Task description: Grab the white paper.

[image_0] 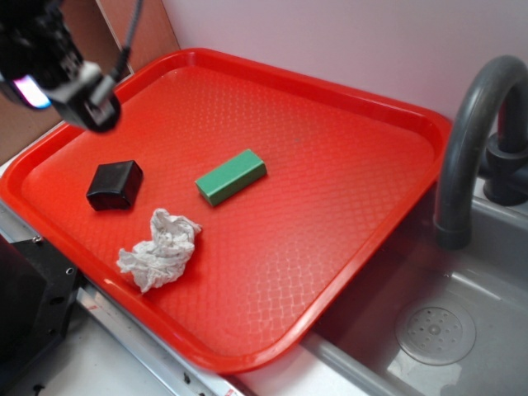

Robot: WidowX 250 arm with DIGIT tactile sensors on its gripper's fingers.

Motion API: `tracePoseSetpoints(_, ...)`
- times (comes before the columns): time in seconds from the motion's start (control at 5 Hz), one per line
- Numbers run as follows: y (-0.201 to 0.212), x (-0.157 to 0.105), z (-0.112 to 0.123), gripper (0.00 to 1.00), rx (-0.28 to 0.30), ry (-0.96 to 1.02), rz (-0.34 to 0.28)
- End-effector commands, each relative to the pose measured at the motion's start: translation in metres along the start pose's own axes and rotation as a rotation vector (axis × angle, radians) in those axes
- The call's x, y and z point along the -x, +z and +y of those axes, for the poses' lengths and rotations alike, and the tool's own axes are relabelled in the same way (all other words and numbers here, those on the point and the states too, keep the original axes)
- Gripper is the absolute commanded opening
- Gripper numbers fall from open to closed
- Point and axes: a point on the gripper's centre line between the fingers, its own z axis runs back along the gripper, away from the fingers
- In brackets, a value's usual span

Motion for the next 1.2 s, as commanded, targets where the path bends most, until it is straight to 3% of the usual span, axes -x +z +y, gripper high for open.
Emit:
tracePoseSetpoints(0.0,-0.051,-0.004,-0.006,1.00,0.056,-0.074,0.020)
tracePoseSetpoints(0.4,-0.098,-0.014,-0.013,1.00,-0.004,-0.101,0.046)
tracePoseSetpoints(0.6,-0.115,-0.017,-0.019,1.00,0.044,-0.157,0.083)
tracePoseSetpoints(0.8,-0.133,-0.017,-0.020,1.00,0.007,-0.186,0.122)
tracePoseSetpoints(1.0,-0.143,-0.011,-0.022,1.00,0.032,-0.212,0.164)
